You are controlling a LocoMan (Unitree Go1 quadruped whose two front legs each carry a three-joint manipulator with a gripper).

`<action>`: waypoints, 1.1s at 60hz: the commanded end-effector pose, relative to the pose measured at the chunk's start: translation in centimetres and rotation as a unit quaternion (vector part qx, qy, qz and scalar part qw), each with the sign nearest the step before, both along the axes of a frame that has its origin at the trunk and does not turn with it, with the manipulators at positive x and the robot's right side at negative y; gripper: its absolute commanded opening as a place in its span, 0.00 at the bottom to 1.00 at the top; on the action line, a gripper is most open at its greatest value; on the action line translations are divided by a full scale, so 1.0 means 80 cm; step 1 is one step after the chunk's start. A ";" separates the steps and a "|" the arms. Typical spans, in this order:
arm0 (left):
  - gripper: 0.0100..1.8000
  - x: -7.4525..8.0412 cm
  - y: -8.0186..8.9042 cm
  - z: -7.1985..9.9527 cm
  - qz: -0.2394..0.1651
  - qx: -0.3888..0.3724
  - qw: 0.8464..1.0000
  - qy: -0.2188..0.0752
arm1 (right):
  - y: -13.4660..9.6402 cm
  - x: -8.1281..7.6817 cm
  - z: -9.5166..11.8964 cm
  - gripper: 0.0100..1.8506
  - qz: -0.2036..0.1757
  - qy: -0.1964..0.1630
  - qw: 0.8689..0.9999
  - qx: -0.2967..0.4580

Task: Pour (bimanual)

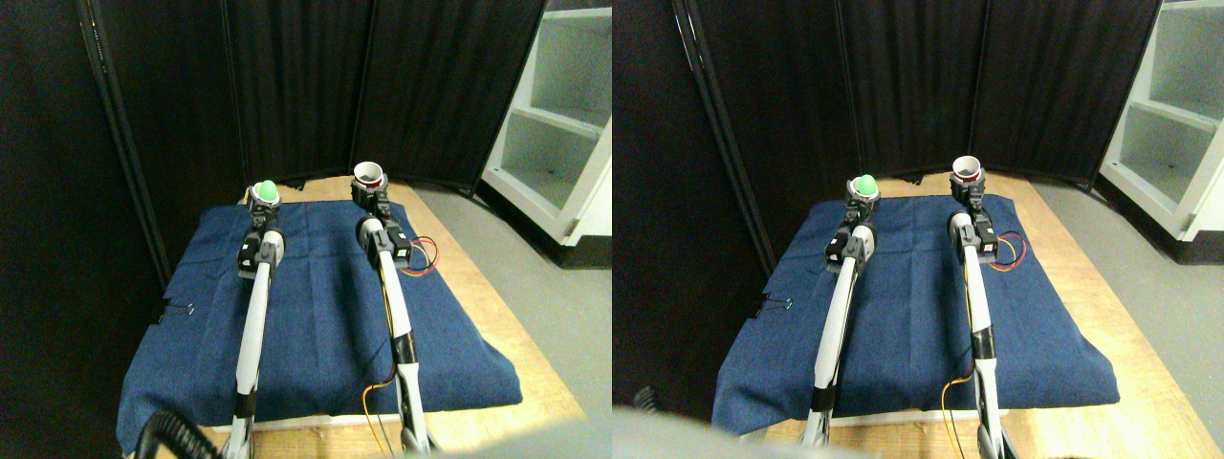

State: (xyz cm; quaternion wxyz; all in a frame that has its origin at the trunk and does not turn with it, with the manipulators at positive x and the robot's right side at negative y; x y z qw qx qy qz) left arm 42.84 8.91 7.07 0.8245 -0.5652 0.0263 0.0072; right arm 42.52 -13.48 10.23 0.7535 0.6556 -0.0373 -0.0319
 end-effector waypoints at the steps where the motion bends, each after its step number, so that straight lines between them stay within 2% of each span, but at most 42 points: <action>1: 0.18 0.004 0.006 -0.003 0.010 -0.003 1.000 -0.012 | 0.001 0.004 -0.004 0.17 0.002 -0.013 1.000 0.008; 15: 0.18 0.006 0.014 -0.022 0.021 0.004 1.000 -0.010 | -0.001 0.010 -0.023 0.17 0.007 -0.009 0.999 0.034; 36: 0.18 0.007 0.025 -0.047 0.044 -0.002 0.999 -0.014 | -0.002 0.011 -0.056 0.17 -0.019 0.010 0.998 0.052; 47: 0.18 0.006 0.027 -0.057 0.060 -0.014 0.998 -0.014 | -0.003 0.010 -0.067 0.17 -0.025 0.015 0.998 0.057; 54: 0.18 0.006 0.028 -0.064 0.064 -0.017 0.998 -0.014 | -0.005 0.012 -0.073 0.17 -0.016 0.013 0.998 0.061; 66: 0.18 0.007 0.033 -0.074 0.078 -0.025 0.996 -0.018 | -0.007 0.014 -0.082 0.17 -0.027 0.021 0.997 0.063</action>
